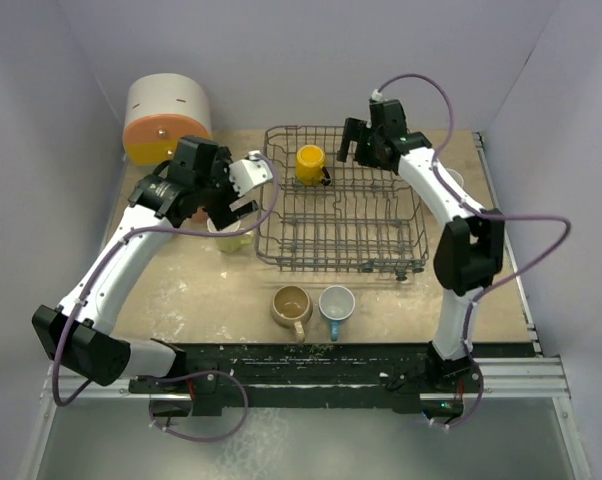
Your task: Unload the cups from the dish rack
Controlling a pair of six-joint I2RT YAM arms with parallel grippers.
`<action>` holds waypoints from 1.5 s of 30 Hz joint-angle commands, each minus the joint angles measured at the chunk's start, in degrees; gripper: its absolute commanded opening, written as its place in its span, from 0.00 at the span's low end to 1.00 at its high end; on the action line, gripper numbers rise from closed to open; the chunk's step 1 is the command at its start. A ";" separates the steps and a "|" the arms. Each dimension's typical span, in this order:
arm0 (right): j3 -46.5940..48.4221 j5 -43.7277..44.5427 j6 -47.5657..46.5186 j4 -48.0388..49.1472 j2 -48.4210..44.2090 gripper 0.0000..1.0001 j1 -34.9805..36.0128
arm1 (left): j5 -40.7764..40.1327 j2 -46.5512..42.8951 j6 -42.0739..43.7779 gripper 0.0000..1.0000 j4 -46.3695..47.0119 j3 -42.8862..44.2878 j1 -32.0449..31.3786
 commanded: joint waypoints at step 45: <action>24.93 -5.15 -23.49 5.94 26.28 0.10 6.00 | 9.74 -6.40 -7.10 0.99 -2.48 -6.88 5.08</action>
